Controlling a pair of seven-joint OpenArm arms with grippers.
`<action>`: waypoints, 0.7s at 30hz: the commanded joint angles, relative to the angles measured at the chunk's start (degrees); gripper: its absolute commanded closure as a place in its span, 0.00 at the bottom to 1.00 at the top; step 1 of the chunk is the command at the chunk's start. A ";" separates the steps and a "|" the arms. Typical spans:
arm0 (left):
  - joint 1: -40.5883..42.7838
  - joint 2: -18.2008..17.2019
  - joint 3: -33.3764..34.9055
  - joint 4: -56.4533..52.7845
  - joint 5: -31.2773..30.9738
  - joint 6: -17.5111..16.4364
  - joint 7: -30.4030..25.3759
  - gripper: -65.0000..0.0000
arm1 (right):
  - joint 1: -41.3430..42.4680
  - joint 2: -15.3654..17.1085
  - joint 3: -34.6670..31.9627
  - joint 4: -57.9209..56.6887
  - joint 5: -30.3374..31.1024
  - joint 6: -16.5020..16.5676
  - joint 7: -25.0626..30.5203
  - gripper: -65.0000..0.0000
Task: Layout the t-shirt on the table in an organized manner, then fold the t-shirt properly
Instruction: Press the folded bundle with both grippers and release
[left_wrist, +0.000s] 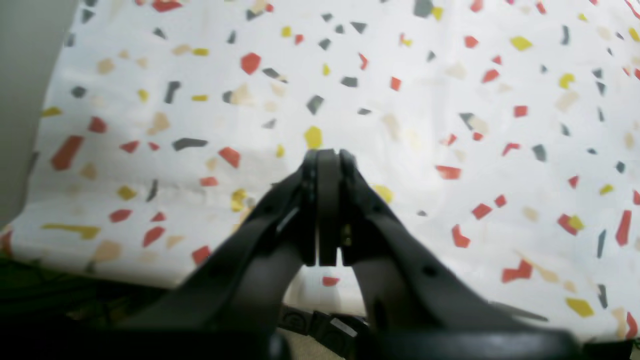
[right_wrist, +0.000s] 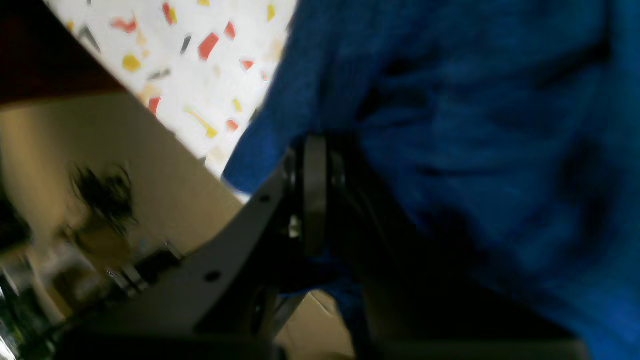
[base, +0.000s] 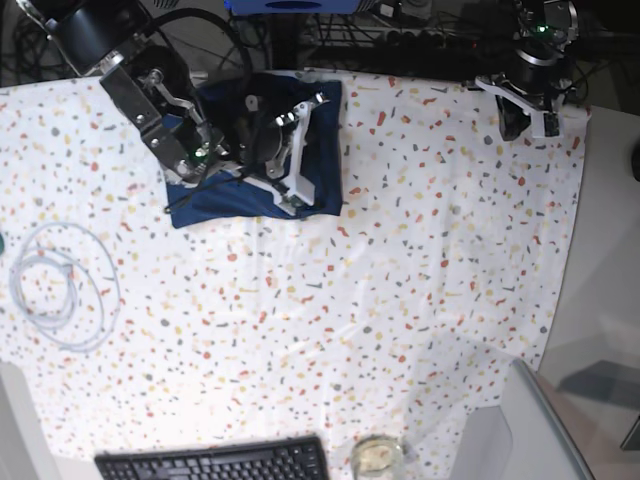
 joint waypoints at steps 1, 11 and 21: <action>0.41 -0.46 -0.17 0.71 -0.39 0.22 -1.23 1.00 | 1.31 -0.39 -0.90 0.84 0.96 0.11 0.86 0.98; 0.32 -0.46 -0.17 0.71 -0.39 0.22 -1.23 1.00 | 2.45 -0.22 -1.07 8.04 1.05 -2.61 -2.13 0.98; 0.23 -0.37 -0.17 -1.67 -0.39 0.22 -1.23 1.00 | 1.57 3.12 2.88 5.06 0.96 -7.18 -1.69 0.98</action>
